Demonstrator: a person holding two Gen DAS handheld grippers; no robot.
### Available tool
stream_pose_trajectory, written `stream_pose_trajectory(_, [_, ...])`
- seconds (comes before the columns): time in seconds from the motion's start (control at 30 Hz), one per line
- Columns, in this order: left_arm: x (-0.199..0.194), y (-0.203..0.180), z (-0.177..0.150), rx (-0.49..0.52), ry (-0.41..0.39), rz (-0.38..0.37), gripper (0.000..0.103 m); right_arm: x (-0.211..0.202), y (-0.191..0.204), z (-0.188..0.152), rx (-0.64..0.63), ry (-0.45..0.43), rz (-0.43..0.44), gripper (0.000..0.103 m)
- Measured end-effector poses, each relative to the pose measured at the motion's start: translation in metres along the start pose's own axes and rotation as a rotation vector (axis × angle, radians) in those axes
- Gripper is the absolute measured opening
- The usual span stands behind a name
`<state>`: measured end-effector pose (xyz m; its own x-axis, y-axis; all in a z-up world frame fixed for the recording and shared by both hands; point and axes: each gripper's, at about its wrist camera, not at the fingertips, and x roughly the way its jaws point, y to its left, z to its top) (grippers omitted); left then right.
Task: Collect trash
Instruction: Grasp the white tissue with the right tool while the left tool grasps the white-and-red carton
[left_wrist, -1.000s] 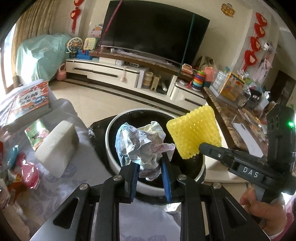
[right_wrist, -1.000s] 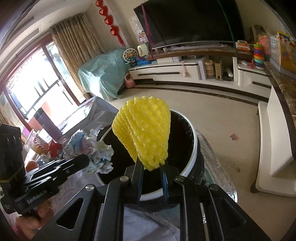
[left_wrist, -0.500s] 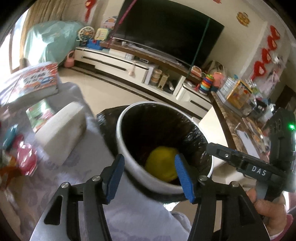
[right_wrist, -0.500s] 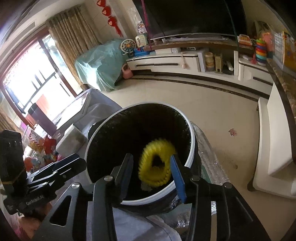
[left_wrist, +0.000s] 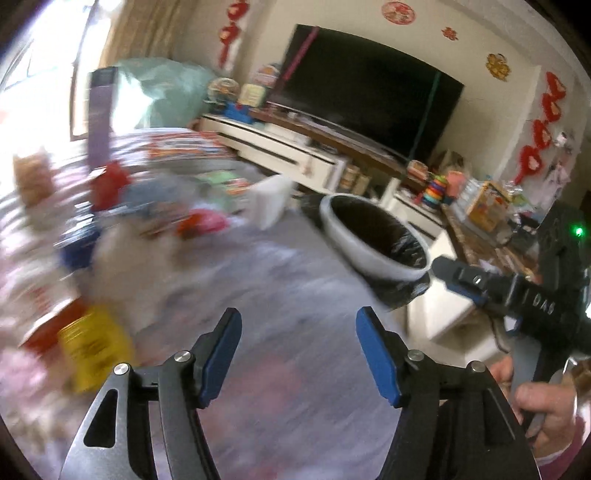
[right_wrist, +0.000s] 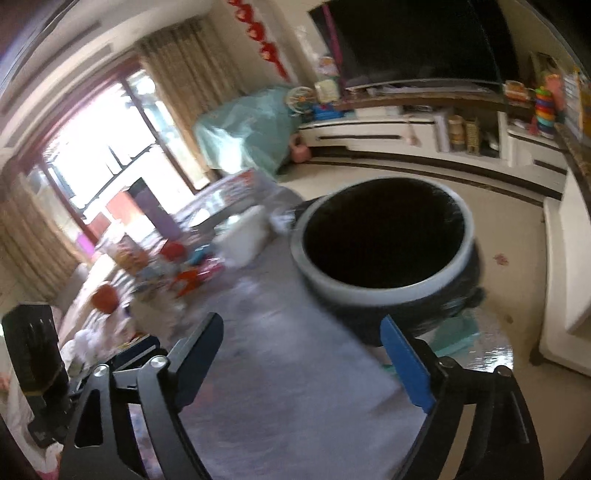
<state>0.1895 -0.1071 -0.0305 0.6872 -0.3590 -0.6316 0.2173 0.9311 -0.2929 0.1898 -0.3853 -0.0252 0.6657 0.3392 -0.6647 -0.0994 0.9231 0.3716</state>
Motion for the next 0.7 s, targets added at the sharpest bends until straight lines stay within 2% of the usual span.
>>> stream_pose_trajectory(0.13, [-0.035,0.026,-0.023,-0.052,-0.009,0.081,0.064,0.01,0.028,-0.015,-0.028,0.005,0.044,0.09])
stream_pose_trajectory(0.33, [-0.069,0.061,-0.038,-0.142,-0.032,0.182,0.064,0.038,0.059,-0.038,-0.046,0.066,0.1,0.09])
stream_pose_trajectory(0.47, [-0.082,0.074,-0.044,-0.161,-0.045,0.198,0.064,0.051,0.079,-0.05,-0.077,0.091,0.115,0.09])
stream_pose_trajectory(0.7, [-0.082,0.102,-0.04,-0.163,-0.04,0.235,0.064,0.066,0.103,-0.062,-0.109,0.083,0.124,0.09])
